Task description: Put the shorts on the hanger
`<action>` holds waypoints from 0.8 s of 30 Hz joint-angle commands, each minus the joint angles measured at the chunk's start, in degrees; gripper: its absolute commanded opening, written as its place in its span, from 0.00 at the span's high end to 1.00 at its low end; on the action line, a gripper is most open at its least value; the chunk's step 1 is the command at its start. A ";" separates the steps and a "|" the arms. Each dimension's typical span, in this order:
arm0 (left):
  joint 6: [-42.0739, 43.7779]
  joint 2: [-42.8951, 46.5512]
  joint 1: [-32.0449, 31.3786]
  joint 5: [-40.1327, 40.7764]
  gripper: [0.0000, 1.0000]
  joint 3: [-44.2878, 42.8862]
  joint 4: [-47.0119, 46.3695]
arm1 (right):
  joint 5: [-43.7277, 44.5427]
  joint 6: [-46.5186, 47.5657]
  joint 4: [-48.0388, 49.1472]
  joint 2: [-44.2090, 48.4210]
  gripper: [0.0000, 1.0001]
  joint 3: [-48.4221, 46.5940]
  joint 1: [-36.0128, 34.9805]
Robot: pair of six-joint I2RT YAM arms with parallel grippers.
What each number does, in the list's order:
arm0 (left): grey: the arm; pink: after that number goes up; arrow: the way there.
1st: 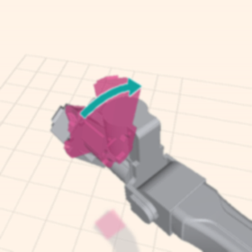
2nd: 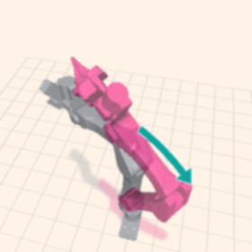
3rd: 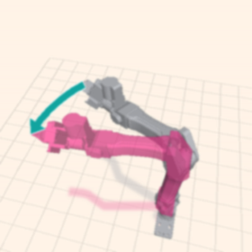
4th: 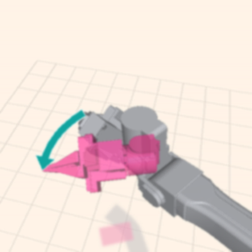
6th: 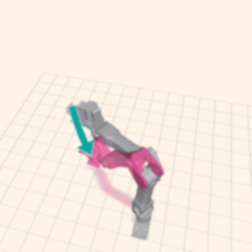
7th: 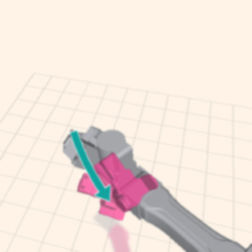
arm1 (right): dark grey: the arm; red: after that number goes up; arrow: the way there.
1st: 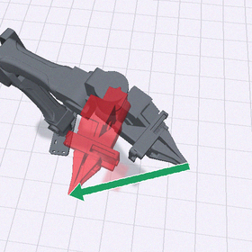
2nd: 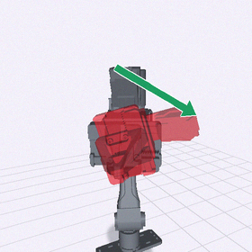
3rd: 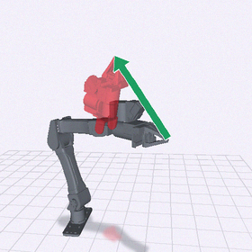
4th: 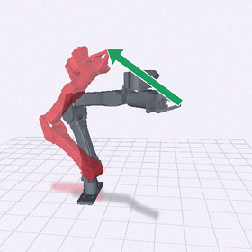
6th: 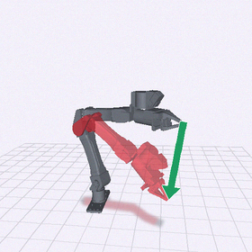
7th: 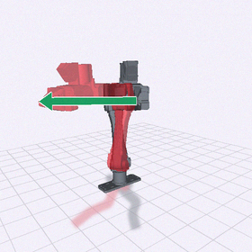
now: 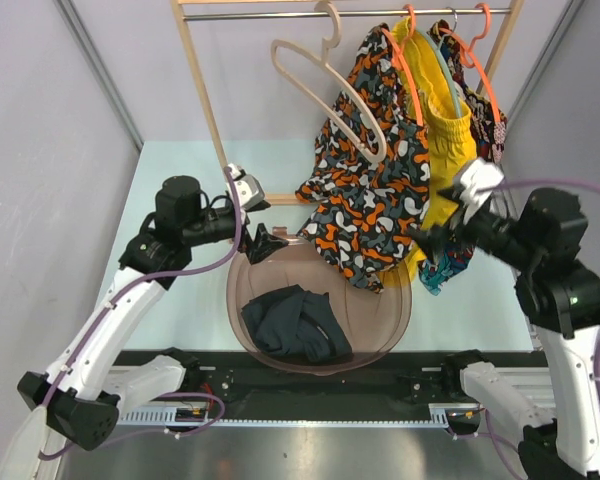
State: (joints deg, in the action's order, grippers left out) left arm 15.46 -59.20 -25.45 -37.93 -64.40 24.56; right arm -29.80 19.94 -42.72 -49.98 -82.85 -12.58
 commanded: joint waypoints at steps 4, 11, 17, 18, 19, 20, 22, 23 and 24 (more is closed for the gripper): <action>1.14 1.99 1.63 -1.44 0.00 -0.81 -1.09 | -7.56 28.38 -17.22 0.77 0.00 9.19 -4.99; 2.72 2.86 2.07 -1.36 0.00 0.06 3.46 | 14.38 39.02 -7.50 -10.30 0.00 17.80 -28.16; 5.10 4.62 2.51 -0.57 0.00 1.91 7.26 | 28.63 44.56 5.68 -19.71 0.00 25.62 -36.11; 5.10 5.14 2.51 -0.56 0.00 2.17 7.35 | 29.62 45.09 7.28 -22.85 0.00 26.41 -36.81; 5.19 5.32 2.51 -0.48 0.00 2.61 7.52 | 31.54 45.44 8.95 -24.45 0.00 27.03 -37.16; 5.36 5.41 2.69 -0.56 0.00 2.88 7.87 | 34.95 45.97 12.10 -25.95 0.00 28.08 -37.52; 6.15 5.94 2.69 -0.21 0.00 3.31 8.23 | 39.79 46.24 16.76 -30.61 0.00 28.79 -37.69; 6.42 6.02 2.78 -0.12 0.00 3.49 8.40 | 41.39 46.50 18.44 -31.84 0.02 29.41 -37.69; 6.68 6.11 2.78 0.14 0.00 3.67 8.40 | 42.97 46.59 19.94 -32.98 0.05 29.59 -37.35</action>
State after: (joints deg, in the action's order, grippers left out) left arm 19.88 -54.50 -23.40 -37.76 -61.49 32.01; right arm 0.71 63.48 -34.96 -78.96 -54.50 -49.89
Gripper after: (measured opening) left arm 0.996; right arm 0.989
